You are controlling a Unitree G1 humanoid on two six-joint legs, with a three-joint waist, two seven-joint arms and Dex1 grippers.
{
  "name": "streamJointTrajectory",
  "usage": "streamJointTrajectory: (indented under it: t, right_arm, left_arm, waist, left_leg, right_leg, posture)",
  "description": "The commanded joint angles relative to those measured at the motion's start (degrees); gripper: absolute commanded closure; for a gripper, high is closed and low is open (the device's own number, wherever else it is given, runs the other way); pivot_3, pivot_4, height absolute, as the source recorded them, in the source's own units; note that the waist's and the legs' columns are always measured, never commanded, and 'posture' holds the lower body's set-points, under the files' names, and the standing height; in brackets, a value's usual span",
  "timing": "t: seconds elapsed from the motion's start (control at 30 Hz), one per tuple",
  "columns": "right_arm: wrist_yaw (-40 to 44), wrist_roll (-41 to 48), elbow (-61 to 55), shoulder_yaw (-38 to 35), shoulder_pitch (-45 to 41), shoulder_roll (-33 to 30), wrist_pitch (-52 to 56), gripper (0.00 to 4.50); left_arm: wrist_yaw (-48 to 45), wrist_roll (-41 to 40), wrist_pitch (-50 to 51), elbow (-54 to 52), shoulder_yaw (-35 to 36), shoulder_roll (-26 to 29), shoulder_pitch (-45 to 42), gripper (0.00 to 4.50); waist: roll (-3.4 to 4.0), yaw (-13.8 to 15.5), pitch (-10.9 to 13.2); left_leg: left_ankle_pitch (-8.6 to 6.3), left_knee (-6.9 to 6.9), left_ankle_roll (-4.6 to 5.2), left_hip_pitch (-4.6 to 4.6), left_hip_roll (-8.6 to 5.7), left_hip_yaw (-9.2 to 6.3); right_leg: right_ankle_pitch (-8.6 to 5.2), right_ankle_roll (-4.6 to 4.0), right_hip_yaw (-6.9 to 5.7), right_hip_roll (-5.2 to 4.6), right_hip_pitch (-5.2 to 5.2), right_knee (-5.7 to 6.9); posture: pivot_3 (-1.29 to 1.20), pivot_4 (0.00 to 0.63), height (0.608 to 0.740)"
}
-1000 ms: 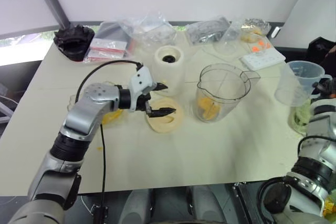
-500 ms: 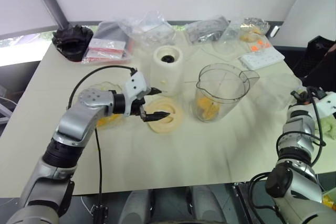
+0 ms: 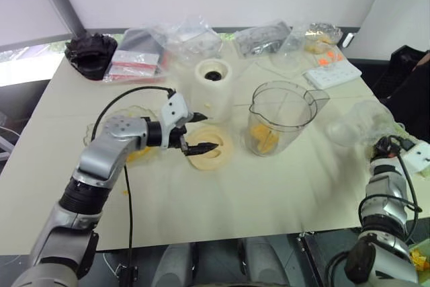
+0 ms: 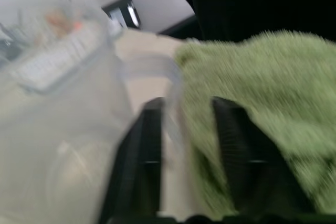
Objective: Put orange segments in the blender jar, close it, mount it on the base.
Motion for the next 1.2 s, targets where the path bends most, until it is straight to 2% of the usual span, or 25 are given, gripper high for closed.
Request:
streamJointTrajectory:
  t: [0.03, 0.07, 0.33, 0.43, 0.53, 0.6, 0.73, 0.83, 0.93, 1.03, 1.2]
  right_arm:
    - [-1.26, -0.07, -5.08, 0.75, 0.65, -0.57, 0.57, 0.97]
    - [-1.45, 0.05, -5.89, 0.87, 1.16, -0.55, 0.93, 0.43]
    - [-2.67, 1.68, -17.75, 1.24, 8.35, 0.37, 6.35, 0.43]
    - [-0.98, 2.26, -30.49, 2.6, 17.11, 0.19, 11.94, 0.43]
    - [2.13, 4.54, -44.66, 3.41, 26.39, -2.06, 19.53, 0.43]
    - [6.73, 6.55, -53.95, 3.26, 33.02, -6.16, 24.95, 0.43]
    - [14.84, 10.22, -67.21, -0.46, 44.18, -14.8, 33.97, 0.43]
    - [18.03, 12.07, -72.79, -4.56, 48.36, -18.2, 37.76, 0.43]
    - [18.78, 14.98, -79.47, -9.24, 49.74, -20.23, 42.23, 0.38]
    - [18.17, 20.24, -86.28, -12.69, 50.06, -20.23, 46.03, 0.38]
    - [14.45, 27.49, -95.05, -14.86, 50.27, -19.99, 50.1, 0.38]
  left_arm:
    - [-0.65, 0.22, -1.77, -0.27, -0.15, -0.48, -1.26, 0.0]
    - [-0.73, 0.34, -1.99, -0.05, -0.21, -0.66, -1.28, 0.0]
    - [-1.83, 1.54, -3.8, 2.15, -0.54, -1.15, -1.93, 0.0]
    - [-6.02, 2.99, -6.51, 5.74, -1.79, 0.89, -3.97, 0.0]
    - [-11.37, 5.56, -11.69, 13.01, -4.08, 2.29, -7.58, 0.0]
    - [-15.0, 8.1, -16.84, 20.02, -5.97, 2.31, -11.17, 0.0]
    - [-19.72, 11.23, -25.18, 35.39, -7.84, -1.16, -19.09, 0.0]
    - [-22.03, 13.62, -30.55, 44.15, -8.84, -3.88, -23.06, 0.0]
    - [-23.3, 16.49, -36.68, 55.41, -9.65, -7.46, -27.46, 0.79]
    - [-18.83, 22.61, -45.22, 65.67, -11.76, -10.68, -30.69, 2.27]
    - [-15.67, 27.31, -50.67, 75.39, -12.01, -14.26, -33.94, 2.27]
  waist:
    - [0.0, -0.05, 0.0]
    - [0.0, -0.09, 0.0]
    - [0.01, 0.17, -0.01]
    - [0.04, 0.66, -0.02]
    - [0.13, 1.2, -0.05]
    - [0.28, 1.54, -0.05]
    - [0.1, 1.8, -0.03]
    - [-0.01, 1.95, -0.04]
    - [-0.02, 2.26, -0.02]
    - [-0.14, 2.68, 0.04]
    - [-0.34, 3.2, 0.15]
  left_leg:
    - [0.0, 0.0, 0.0, 0.0, 0.0, 0.0]
    - [0.0, 0.0, 0.0, 0.01, 0.01, -0.01]
    - [0.0, 0.0, 0.0, 0.02, 0.01, -0.03]
    - [0.0, 0.0, 0.0, 0.01, 0.01, -0.06]
    - [0.0, -0.01, 0.0, -0.02, 0.0, -0.05]
    - [0.0, 0.0, 0.0, 0.0, 0.01, -0.04]
    - [0.0, 0.21, 0.0, -0.06, -0.01, 0.0]
    - [-0.01, 0.22, 0.01, -0.1, 0.03, -0.01]
    - [-0.02, 0.18, 0.03, -0.19, 0.01, -0.03]
    - [-0.05, 0.17, 0.08, -0.24, 0.0, -0.04]
    - [-0.06, 0.18, 0.09, -0.25, 0.02, -0.05]
  right_leg:
    - [-0.01, -0.02, 0.0, 0.0, 0.0, 0.0]
    - [-0.01, -0.01, 0.01, 0.0, 0.0, 0.0]
    - [0.0, 0.0, 0.01, 0.0, 0.0, 0.02]
    - [-0.04, -0.04, 0.01, 0.0, 0.0, 0.02]
    - [-0.1, -0.08, -0.01, 0.02, -0.03, 0.04]
    - [-0.1, -0.11, 0.01, 0.0, -0.03, 0.01]
    - [-0.2, 0.05, 0.02, -0.04, 0.02, -0.08]
    - [-0.21, 0.07, -0.11, -0.01, 0.08, -0.17]
    - [-0.12, -0.07, -0.14, -0.04, 0.04, -0.24]
    - [-0.11, -0.04, -0.15, -0.02, 0.01, -0.27]
    - [-0.14, 0.02, -0.16, -0.03, 0.01, -0.27]
  posture:
    - [0.0, 0.15, 0.74]
    - [0.0, 0.15, 0.74]
    - [0.0, 0.15, 0.74]
    - [0.0, 0.15, 0.74]
    - [0.0, 0.15, 0.74]
    - [0.0, 0.15, 0.74]
    - [0.0, 0.15, 0.74]
    - [0.0, 0.15, 0.74]
    - [0.0, 0.15, 0.74]
    - [0.0, 0.15, 0.74]
    - [0.0, 0.15, 0.74]
